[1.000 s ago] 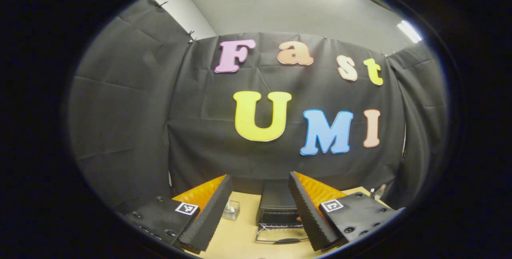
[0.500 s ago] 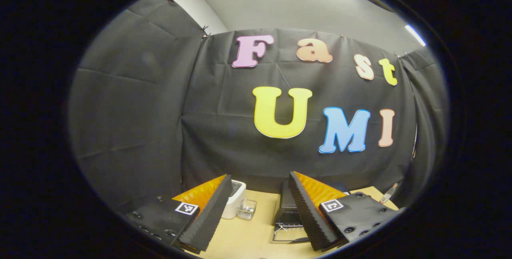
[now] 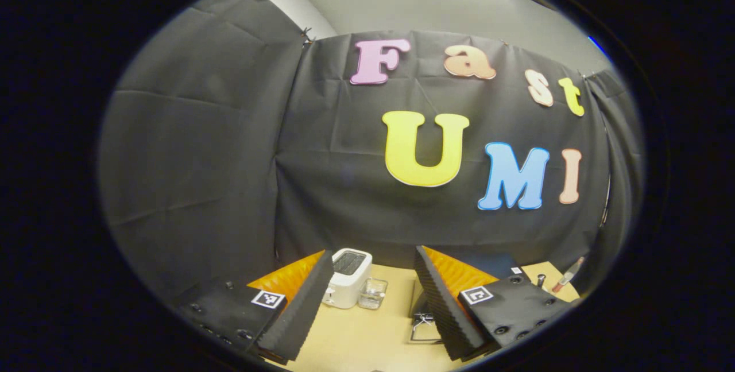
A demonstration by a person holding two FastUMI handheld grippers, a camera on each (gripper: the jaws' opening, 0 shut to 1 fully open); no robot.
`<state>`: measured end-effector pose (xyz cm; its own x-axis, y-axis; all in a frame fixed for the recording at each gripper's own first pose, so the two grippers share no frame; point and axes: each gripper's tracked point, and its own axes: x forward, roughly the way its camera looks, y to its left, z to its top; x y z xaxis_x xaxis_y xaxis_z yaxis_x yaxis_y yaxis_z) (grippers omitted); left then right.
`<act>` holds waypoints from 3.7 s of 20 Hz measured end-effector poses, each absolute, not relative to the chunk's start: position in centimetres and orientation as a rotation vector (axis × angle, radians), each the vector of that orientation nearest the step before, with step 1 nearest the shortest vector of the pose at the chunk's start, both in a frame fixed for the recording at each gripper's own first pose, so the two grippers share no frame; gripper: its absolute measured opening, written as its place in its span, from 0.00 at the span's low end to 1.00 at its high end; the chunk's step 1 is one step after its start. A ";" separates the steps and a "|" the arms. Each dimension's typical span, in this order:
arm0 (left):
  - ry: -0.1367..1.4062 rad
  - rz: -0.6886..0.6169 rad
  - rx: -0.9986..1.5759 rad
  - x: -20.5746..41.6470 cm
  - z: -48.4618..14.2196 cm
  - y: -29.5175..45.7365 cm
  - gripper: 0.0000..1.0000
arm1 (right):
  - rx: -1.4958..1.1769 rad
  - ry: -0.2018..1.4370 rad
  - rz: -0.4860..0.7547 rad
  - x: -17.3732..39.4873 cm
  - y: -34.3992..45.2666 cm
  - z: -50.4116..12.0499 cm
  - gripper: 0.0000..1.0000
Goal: Open the electric oven with the left hand, put the food in, and close the electric oven.
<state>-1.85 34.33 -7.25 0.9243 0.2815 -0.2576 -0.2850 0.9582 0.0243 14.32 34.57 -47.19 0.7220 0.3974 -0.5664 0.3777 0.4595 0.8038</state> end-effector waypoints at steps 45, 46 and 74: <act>0.506 -0.077 0.013 3.6 -23.3 8.9 1.00 | 0.040 0.125 0.147 5.0 10.9 -8.0 0.88; 0.538 -0.064 0.019 3.3 -24.9 9.4 1.00 | 0.045 0.134 0.150 5.2 10.7 -8.3 0.87; 1.375 -0.014 0.068 -5.4 -53.2 10.6 0.98 | 0.012 0.150 -0.047 6.3 0.4 -10.3 0.92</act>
<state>-5.41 10.59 -53.15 0.1950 0.0299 -0.9803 0.0499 0.9979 0.0404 6.33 0.39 -10.35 0.9877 -0.0459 -0.1495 0.0477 0.9988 0.0087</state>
